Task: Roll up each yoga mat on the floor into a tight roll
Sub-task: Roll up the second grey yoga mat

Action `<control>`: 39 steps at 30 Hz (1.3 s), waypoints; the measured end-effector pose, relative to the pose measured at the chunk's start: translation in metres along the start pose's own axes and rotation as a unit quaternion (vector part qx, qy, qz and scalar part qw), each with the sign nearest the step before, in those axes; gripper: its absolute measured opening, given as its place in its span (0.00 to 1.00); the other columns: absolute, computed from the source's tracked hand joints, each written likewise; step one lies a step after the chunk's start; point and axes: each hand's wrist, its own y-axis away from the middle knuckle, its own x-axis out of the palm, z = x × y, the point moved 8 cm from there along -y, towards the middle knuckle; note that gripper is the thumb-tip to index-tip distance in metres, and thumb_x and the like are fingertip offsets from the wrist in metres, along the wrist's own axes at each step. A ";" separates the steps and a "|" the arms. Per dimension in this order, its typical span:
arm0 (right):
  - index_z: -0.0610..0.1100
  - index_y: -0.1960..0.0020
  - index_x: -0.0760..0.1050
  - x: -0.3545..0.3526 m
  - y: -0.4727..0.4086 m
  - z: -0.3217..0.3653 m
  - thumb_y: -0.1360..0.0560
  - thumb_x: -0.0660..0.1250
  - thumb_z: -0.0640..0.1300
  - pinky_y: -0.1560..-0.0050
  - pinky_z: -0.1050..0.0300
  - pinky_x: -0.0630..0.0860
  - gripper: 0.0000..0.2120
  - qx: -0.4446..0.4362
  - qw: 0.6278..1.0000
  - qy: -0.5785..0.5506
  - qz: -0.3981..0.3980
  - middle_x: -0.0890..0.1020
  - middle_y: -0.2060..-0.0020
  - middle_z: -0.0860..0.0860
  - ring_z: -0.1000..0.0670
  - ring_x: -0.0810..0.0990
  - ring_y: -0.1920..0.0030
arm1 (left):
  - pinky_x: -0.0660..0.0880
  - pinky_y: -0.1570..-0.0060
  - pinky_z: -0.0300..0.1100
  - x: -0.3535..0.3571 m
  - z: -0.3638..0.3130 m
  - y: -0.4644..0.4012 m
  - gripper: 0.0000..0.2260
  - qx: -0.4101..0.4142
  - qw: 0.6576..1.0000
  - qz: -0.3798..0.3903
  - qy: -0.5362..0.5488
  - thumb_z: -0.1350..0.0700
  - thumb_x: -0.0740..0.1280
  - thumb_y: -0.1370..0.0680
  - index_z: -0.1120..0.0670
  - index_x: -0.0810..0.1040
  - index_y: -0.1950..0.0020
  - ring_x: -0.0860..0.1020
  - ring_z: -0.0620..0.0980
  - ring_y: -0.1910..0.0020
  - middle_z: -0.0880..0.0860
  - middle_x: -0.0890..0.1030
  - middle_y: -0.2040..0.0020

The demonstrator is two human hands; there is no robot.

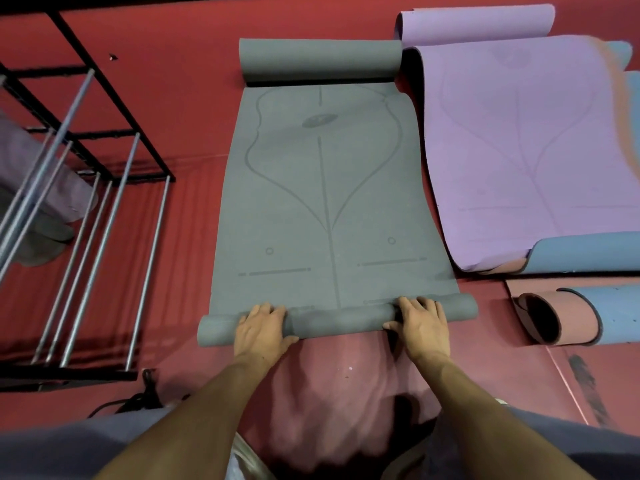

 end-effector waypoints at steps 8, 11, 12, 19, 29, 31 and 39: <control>0.44 0.36 0.78 -0.012 0.001 -0.003 0.32 0.78 0.63 0.39 0.42 0.74 0.32 0.054 0.997 -0.032 -0.045 0.79 0.47 0.44 0.39 0.76 0.44 | 0.67 0.38 0.45 0.000 -0.002 -0.011 0.20 -0.004 0.999 -0.005 -0.043 0.35 0.64 0.20 0.45 0.78 0.34 0.75 0.51 0.38 0.49 0.75 0.41; 0.44 0.41 0.76 -0.012 -0.004 -0.005 0.29 0.70 0.68 0.37 0.41 0.73 0.31 0.040 0.998 -0.037 -0.041 0.81 0.47 0.46 0.40 0.78 0.41 | 0.68 0.39 0.46 -0.006 -0.002 -0.014 0.18 -0.011 1.000 -0.005 -0.026 0.37 0.65 0.19 0.46 0.74 0.36 0.78 0.53 0.40 0.49 0.80 0.41; 0.44 0.38 0.77 -0.010 -0.005 -0.004 0.28 0.69 0.69 0.33 0.40 0.71 0.32 0.027 0.999 -0.026 -0.030 0.81 0.42 0.46 0.40 0.77 0.37 | 0.68 0.40 0.47 -0.008 -0.002 -0.013 0.16 -0.015 1.000 -0.010 -0.024 0.38 0.65 0.19 0.46 0.74 0.38 0.79 0.53 0.41 0.49 0.81 0.43; 0.50 0.31 0.78 -0.006 -0.013 -0.008 0.32 0.81 0.56 0.28 0.32 0.65 0.32 -0.034 0.997 0.073 0.005 0.75 0.32 0.40 0.35 0.70 0.31 | 0.67 0.36 0.53 0.001 -0.004 -0.003 0.26 -0.012 0.996 -0.053 -0.072 0.33 0.58 0.21 0.45 0.76 0.29 0.74 0.56 0.38 0.54 0.79 0.38; 0.48 0.30 0.76 -0.010 -0.043 -0.012 0.28 0.76 0.60 0.35 0.43 0.71 0.31 -0.097 0.994 0.053 0.020 0.83 0.44 0.51 0.44 0.79 0.40 | 0.66 0.31 0.50 -0.004 0.009 -0.042 0.29 0.017 0.997 0.049 -0.053 0.37 0.69 0.22 0.38 0.67 0.22 0.73 0.53 0.31 0.50 0.77 0.33; 0.48 0.37 0.74 -0.014 -0.047 -0.011 0.27 0.74 0.62 0.37 0.46 0.70 0.27 -0.088 0.994 0.036 0.049 0.83 0.47 0.51 0.45 0.80 0.42 | 0.69 0.34 0.49 -0.013 0.015 -0.050 0.28 0.034 0.994 0.086 -0.049 0.37 0.70 0.22 0.39 0.69 0.24 0.75 0.54 0.31 0.50 0.78 0.33; 0.51 0.34 0.75 -0.018 -0.045 -0.001 0.26 0.73 0.62 0.37 0.51 0.68 0.25 -0.061 0.988 -0.003 0.144 0.82 0.42 0.50 0.46 0.76 0.39 | 0.72 0.36 0.47 -0.017 0.034 -0.057 0.29 0.005 0.992 0.123 0.036 0.38 0.77 0.28 0.38 0.72 0.29 0.78 0.53 0.34 0.49 0.81 0.36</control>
